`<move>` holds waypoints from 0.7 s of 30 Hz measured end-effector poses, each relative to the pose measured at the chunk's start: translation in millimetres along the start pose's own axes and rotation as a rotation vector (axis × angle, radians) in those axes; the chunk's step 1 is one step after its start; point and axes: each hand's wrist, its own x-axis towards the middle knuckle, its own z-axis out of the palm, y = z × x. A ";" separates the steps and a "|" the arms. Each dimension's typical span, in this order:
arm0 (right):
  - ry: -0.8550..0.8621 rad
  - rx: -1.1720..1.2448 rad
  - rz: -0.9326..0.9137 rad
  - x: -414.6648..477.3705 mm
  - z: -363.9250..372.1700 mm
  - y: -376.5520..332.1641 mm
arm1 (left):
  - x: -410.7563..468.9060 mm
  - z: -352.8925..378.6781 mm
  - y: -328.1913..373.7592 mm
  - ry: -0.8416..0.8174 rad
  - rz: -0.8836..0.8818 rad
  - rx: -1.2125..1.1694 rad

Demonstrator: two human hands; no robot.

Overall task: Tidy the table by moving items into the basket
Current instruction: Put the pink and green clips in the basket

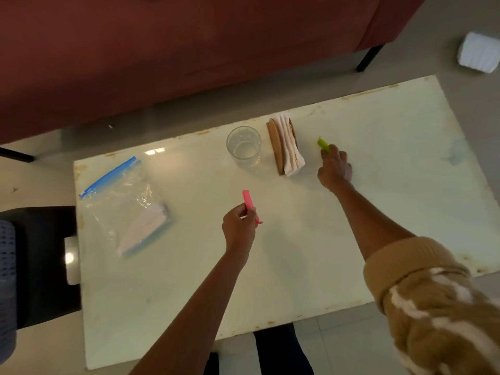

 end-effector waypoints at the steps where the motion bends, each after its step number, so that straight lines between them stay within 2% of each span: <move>1: 0.040 0.005 0.017 -4.9 2.8 -0.6 | -2.6 -0.2 2.3 -0.004 -0.022 -0.038; 4: 0.123 0.111 0.059 -30.8 9.3 -1.7 | -19.5 -4.8 18.2 -0.029 -0.062 -0.141; 7: 0.244 0.360 0.163 -66.4 -0.1 -10.9 | -42.0 -17.1 37.6 -0.083 -0.120 -0.262; 10: 0.347 0.544 0.247 -104.2 -31.8 -28.5 | -63.6 -35.7 60.5 -0.105 -0.150 -0.354; 12: 0.355 0.689 0.217 -134.6 -58.5 -43.8 | -79.6 -49.6 75.4 -0.116 -0.156 -0.392; 15: 0.274 0.994 0.143 -190.0 -102.9 -71.2 | -107.3 -72.8 92.7 -0.162 -0.160 -0.421; 18: 0.122 1.234 0.083 -248.5 -143.0 -96.9 | -141.3 -103.4 109.4 -0.216 -0.137 -0.433; 21: -0.075 1.349 0.027 -293.8 -174.4 -118.4 | -172.9 -132.1 121.4 -0.235 -0.099 -0.408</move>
